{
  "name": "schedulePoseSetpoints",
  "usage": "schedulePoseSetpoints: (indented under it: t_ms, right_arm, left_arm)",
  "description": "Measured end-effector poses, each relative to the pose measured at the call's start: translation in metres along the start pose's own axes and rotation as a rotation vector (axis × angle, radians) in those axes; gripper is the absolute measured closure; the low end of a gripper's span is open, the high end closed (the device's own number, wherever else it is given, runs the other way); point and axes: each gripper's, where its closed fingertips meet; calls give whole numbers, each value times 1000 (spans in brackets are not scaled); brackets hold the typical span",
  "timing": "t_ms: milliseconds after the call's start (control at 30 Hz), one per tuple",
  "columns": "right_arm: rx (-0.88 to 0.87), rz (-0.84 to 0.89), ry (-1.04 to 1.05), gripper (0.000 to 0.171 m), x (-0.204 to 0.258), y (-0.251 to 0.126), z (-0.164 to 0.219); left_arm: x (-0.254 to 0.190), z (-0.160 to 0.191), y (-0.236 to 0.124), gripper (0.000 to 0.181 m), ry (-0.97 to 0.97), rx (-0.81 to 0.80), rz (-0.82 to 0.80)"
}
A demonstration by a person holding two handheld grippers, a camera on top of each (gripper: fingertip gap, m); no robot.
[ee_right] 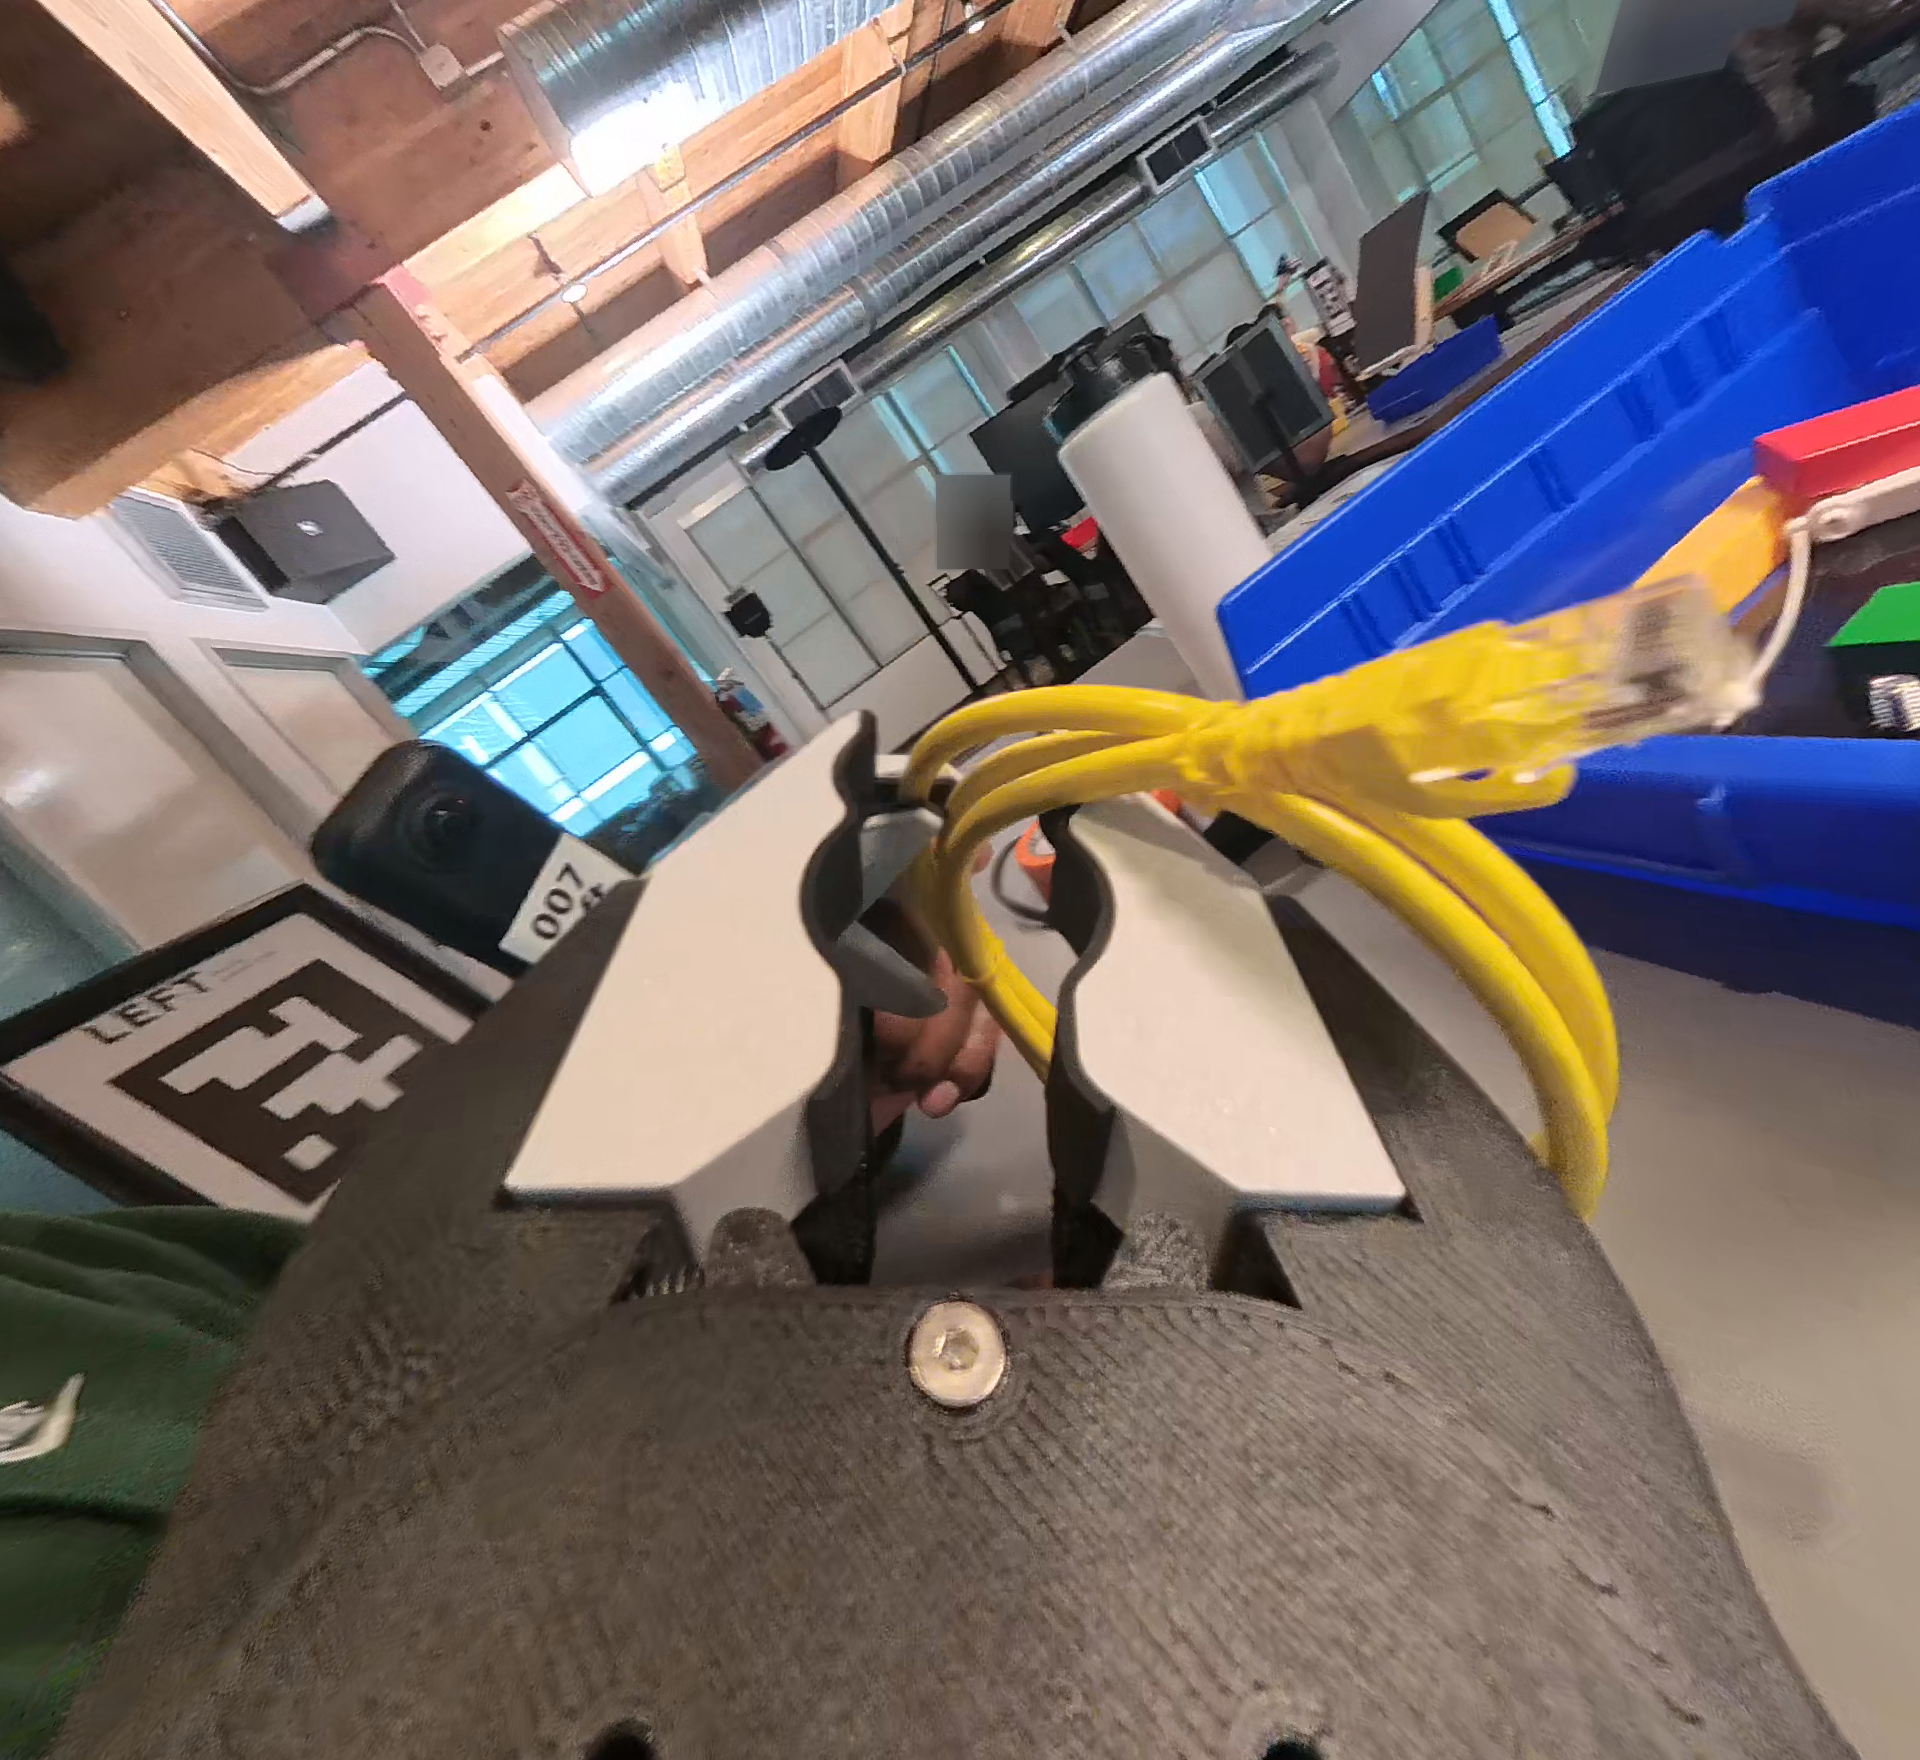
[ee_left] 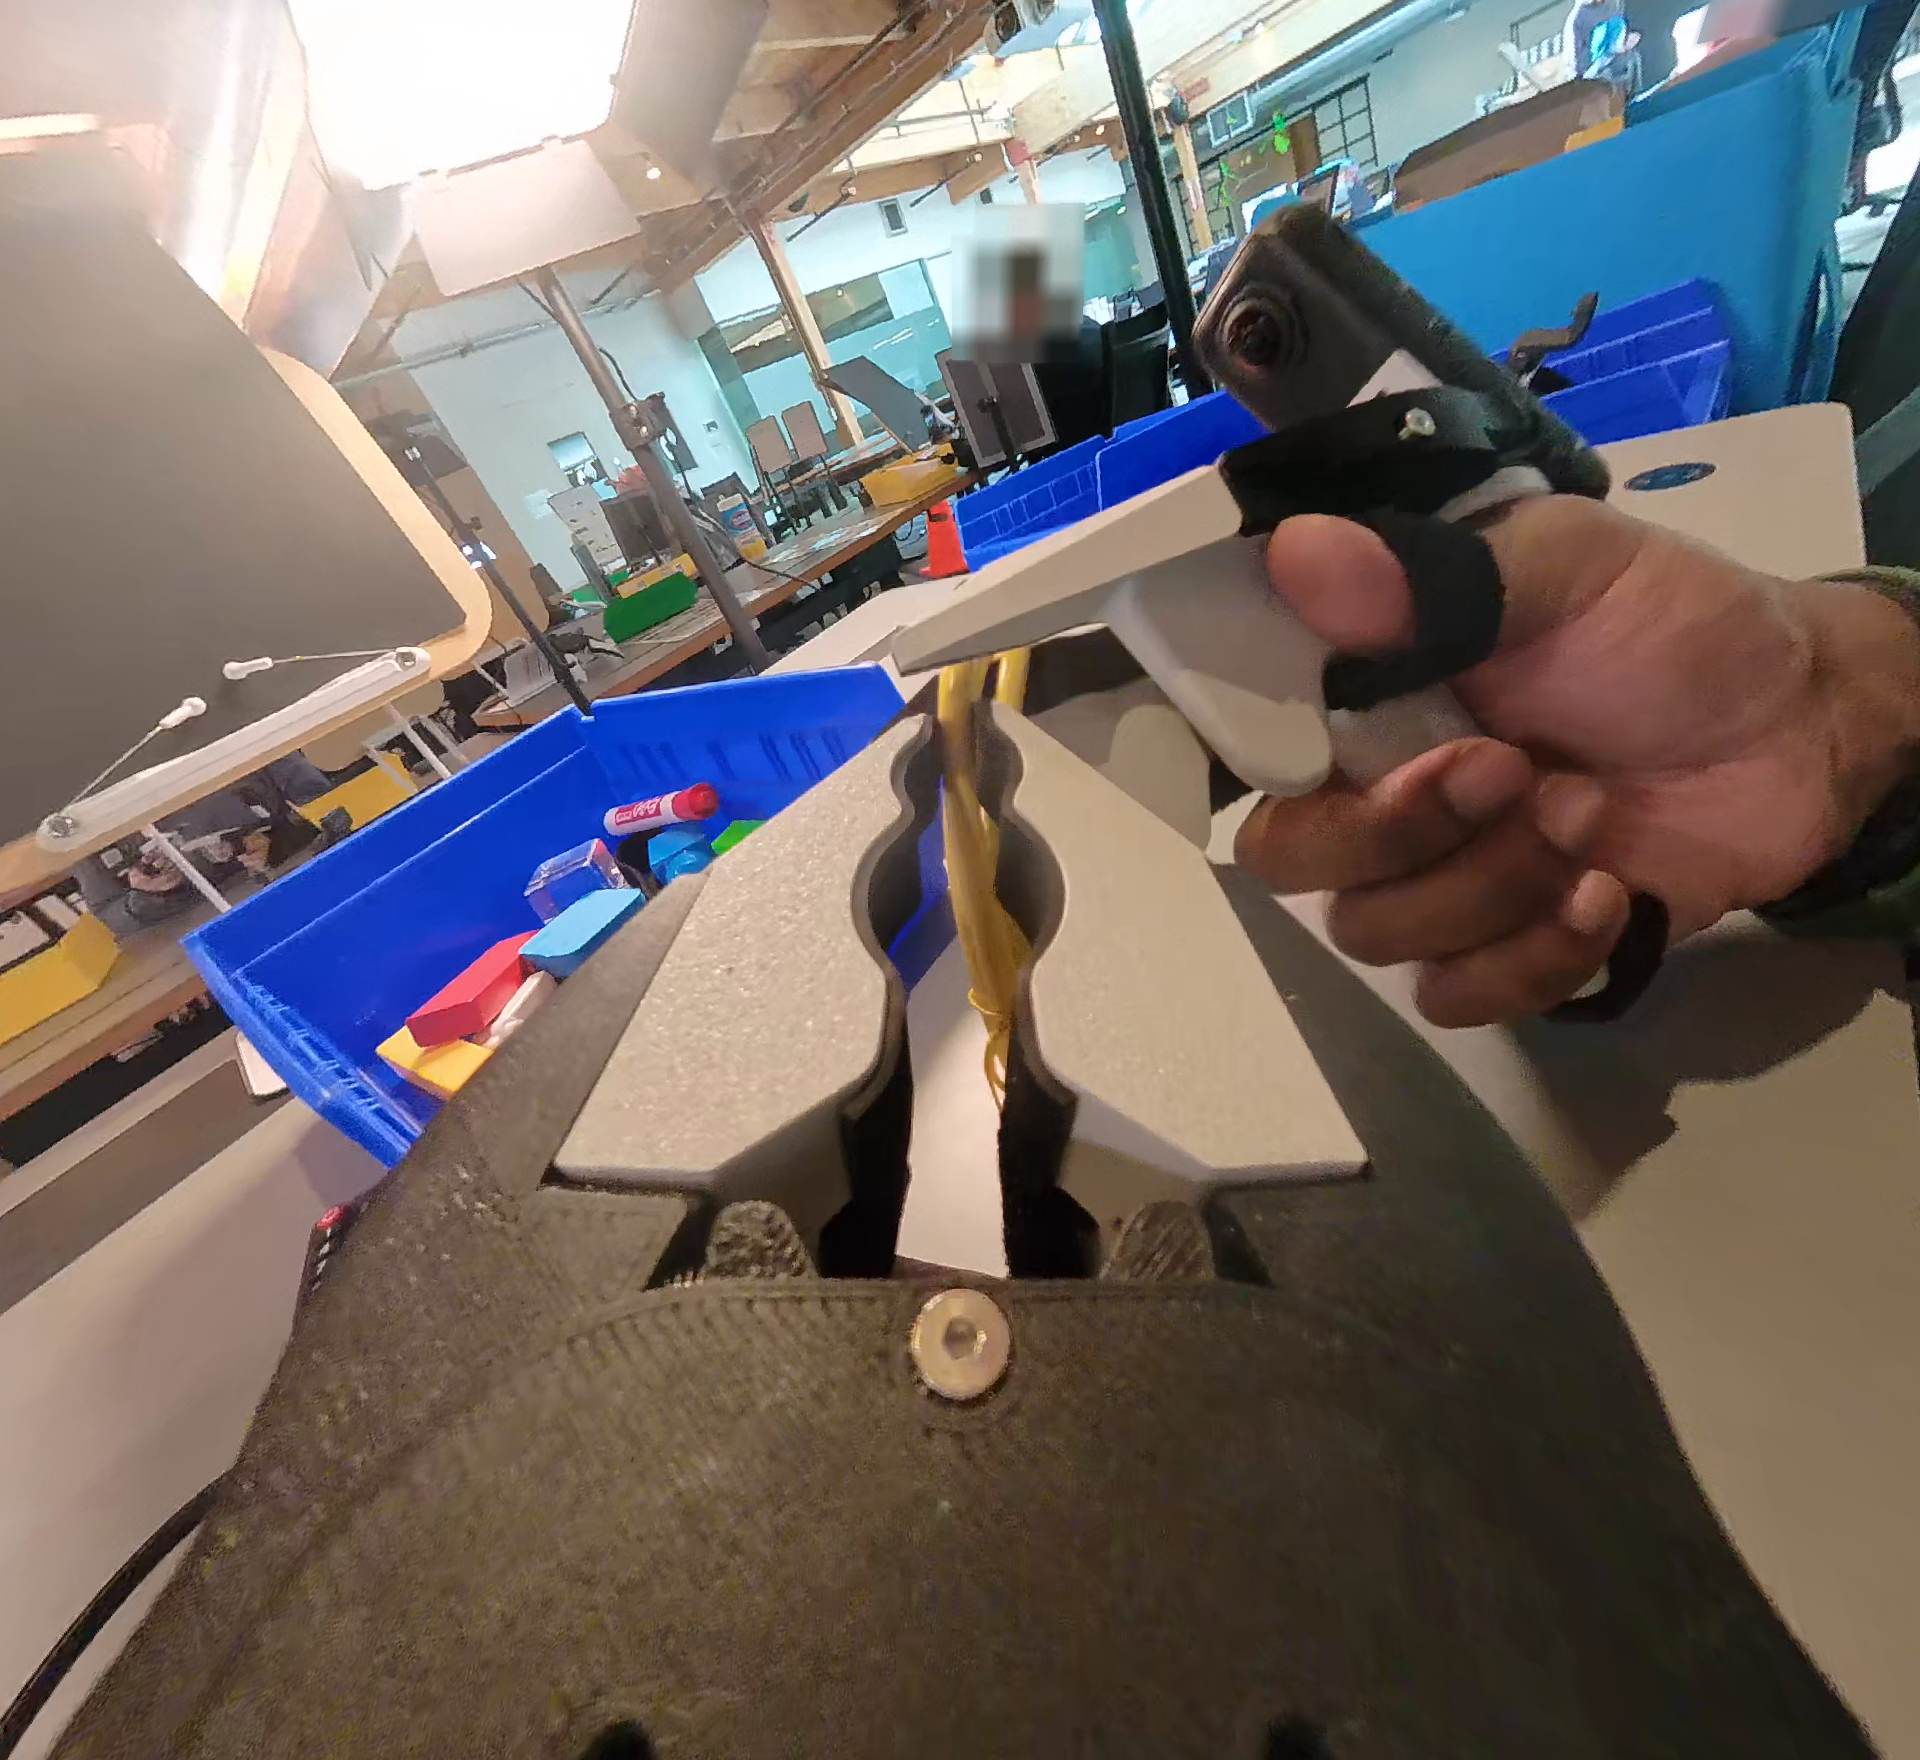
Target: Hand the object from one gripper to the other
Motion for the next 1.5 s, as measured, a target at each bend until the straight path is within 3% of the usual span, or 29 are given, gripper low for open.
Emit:
schedulePoseSetpoints:
  t_ms: [67, 267, 567, 867, 1333, 1500]
  right_arm:
    - [-14, 26, -55, 149, -3, -1, -3]
    - [-18, 86, -232, 149, -5, -2, -5]
    - [48, 236, -537, 160, -20, -4, 2]
    - [215, 153, -696, 162, -9, 3, 37]
    - [349, 102, -846, 163, -7, 1, 60]
    - [387, 91, -911, 163, -7, 1, 68]
  left_arm:
    - [0, 3, 0, 176, -7, 19, 1]
    - [0, 8, 1, 175, -28, 39, 3]
    - [15, -13, -6, 159, -366, -116, 18]
    - [-7, -4, 0, 157, -138, -34, 71]
    - [-18, -4, -13, 162, -187, -16, 231]
    - [-27, -1, -13, 154, -189, 8, 277]
Point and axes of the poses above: each gripper's, where its closed fingertips meet, y out along the fingers, z out of its underside, x = y × z across the jaws, and after that the axes turned 10 degrees about -x, right-handed
